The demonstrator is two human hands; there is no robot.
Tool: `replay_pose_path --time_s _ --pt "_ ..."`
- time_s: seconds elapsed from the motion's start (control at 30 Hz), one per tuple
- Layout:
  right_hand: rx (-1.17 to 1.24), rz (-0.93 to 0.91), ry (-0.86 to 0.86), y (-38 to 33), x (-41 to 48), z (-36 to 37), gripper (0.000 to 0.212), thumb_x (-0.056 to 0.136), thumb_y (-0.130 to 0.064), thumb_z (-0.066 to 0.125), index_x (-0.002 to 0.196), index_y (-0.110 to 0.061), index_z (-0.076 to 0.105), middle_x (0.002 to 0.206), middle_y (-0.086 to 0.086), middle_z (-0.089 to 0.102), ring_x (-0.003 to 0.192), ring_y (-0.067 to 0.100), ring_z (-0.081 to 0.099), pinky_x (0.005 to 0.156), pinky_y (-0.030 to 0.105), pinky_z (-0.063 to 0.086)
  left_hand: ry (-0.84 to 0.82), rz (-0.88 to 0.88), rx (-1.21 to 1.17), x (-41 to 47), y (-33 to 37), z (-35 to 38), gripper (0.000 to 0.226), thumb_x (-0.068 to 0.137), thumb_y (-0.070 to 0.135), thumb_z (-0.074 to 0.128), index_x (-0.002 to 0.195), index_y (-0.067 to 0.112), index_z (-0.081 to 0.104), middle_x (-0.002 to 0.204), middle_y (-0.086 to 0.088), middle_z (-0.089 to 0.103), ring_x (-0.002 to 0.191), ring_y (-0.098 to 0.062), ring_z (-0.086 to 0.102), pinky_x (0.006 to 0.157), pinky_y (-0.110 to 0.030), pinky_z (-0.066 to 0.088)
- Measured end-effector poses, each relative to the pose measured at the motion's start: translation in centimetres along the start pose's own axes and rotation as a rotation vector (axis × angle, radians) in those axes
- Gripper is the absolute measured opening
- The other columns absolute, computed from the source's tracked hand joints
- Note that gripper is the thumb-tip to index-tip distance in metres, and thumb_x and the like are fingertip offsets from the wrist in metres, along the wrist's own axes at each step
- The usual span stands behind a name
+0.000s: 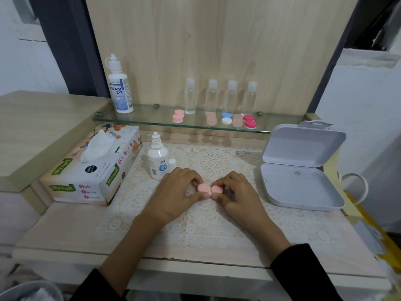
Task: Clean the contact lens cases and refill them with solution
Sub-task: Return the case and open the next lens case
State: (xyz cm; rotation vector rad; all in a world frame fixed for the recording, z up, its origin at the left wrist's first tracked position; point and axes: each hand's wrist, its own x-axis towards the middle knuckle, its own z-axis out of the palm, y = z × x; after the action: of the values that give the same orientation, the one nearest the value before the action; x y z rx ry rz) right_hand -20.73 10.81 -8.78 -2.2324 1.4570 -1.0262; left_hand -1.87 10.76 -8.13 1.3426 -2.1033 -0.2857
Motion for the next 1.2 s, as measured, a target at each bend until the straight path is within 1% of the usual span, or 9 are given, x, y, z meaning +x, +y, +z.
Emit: replay_pose_path --time_s 0.07,0.13,0.27,0.43,0.53,0.73,1.0,1.1,1.2 --pt "-0.003 0.003 0.0 0.0 0.0 0.0 0.019 0.083 -0.024 0.072 0.102 -0.02 0.071 0.089 -0.016 0.05 0.094 0.009 0.046 0.079 0.025 0.04 -0.039 -0.013 -0.01 -0.1 0.1 -0.1 0.055 0.074 0.066 0.059 0.117 0.032 0.055 0.105 0.02 0.055 0.101 0.0 0.045 0.089 -0.029 0.04" --pt "-0.003 0.0 0.002 0.0 -0.1 0.0 0.019 0.083 -0.024 0.072 0.102 -0.02 0.071 0.089 -0.016 0.051 0.094 0.009 0.046 0.079 0.025 0.04 -0.097 0.005 -0.01 -0.2 0.1 -0.1 0.066 0.075 0.07 0.045 0.131 0.034 0.047 0.114 0.021 0.053 0.108 0.0 0.043 0.095 -0.031 0.037" --pt "-0.005 -0.002 -0.003 0.0 0.0 0.0 0.02 0.084 -0.026 0.072 0.102 -0.018 0.071 0.09 -0.015 0.051 0.093 0.009 0.046 0.079 0.025 0.04 -0.112 0.058 0.011 -0.1 -0.2 0.1 0.051 0.082 0.055 0.042 0.122 0.029 0.059 0.112 0.016 0.059 0.104 -0.005 0.049 0.09 -0.038 0.042" --pt "-0.008 0.005 0.0 0.0 -0.1 0.0 0.021 0.083 -0.026 0.072 0.103 -0.018 0.071 0.092 -0.013 0.052 0.094 0.01 0.046 0.08 0.026 0.04 0.048 0.018 -0.032 -0.1 0.2 -0.2 0.032 0.089 0.035 0.058 0.118 0.021 0.064 0.11 0.009 0.061 0.104 -0.009 0.051 0.091 -0.029 0.042" --pt "-0.008 0.008 0.001 0.0 -0.2 -0.1 0.02 0.083 -0.025 0.072 0.102 -0.02 0.07 0.091 -0.013 0.052 0.093 0.009 0.045 0.078 0.025 0.039 0.09 -0.042 0.036 0.0 -0.1 -0.4 0.032 0.09 0.025 0.063 0.122 0.018 0.062 0.113 0.005 0.061 0.109 -0.012 0.049 0.089 -0.021 0.036" --pt "-0.004 0.017 -0.013 -0.1 -0.2 -0.1 0.019 0.083 -0.025 0.073 0.101 -0.02 0.07 0.091 -0.012 0.053 0.094 0.01 0.045 0.079 0.027 0.04 0.074 -0.076 0.074 -0.3 -0.9 -0.1 0.033 0.089 0.025 0.063 0.122 0.019 0.062 0.115 0.004 0.063 0.108 -0.014 0.049 0.089 -0.023 0.037" --pt "0.003 0.028 -0.026 0.0 -0.2 -0.1 0.019 0.083 -0.026 0.073 0.102 -0.022 0.07 0.091 -0.013 0.052 0.094 0.01 0.046 0.078 0.026 0.04 0.094 -0.046 0.074 -0.3 -0.7 -0.1 0.037 0.091 0.033 0.058 0.126 0.022 0.06 0.119 0.006 0.06 0.112 -0.012 0.047 0.095 -0.026 0.038" --pt "-0.004 0.022 -0.025 -0.1 -0.1 -0.2 0.019 0.083 -0.026 0.072 0.102 -0.021 0.07 0.091 -0.013 0.053 0.094 0.01 0.046 0.078 0.025 0.04 0.096 0.038 0.063 -0.5 -0.3 -0.2 0.045 0.087 0.052 0.043 0.117 0.027 0.065 0.108 0.014 0.06 0.105 -0.007 0.048 0.089 -0.027 0.039" --pt "0.004 0.028 -0.024 -0.1 -0.1 -0.1 0.018 0.083 -0.026 0.072 0.101 -0.022 0.071 0.091 -0.014 0.052 0.095 0.01 0.046 0.078 0.023 0.039 0.065 0.085 0.131 -0.5 -0.1 0.0 0.047 0.081 0.061 0.043 0.109 0.033 0.068 0.101 0.022 0.057 0.099 -0.002 0.044 0.083 -0.027 0.034"
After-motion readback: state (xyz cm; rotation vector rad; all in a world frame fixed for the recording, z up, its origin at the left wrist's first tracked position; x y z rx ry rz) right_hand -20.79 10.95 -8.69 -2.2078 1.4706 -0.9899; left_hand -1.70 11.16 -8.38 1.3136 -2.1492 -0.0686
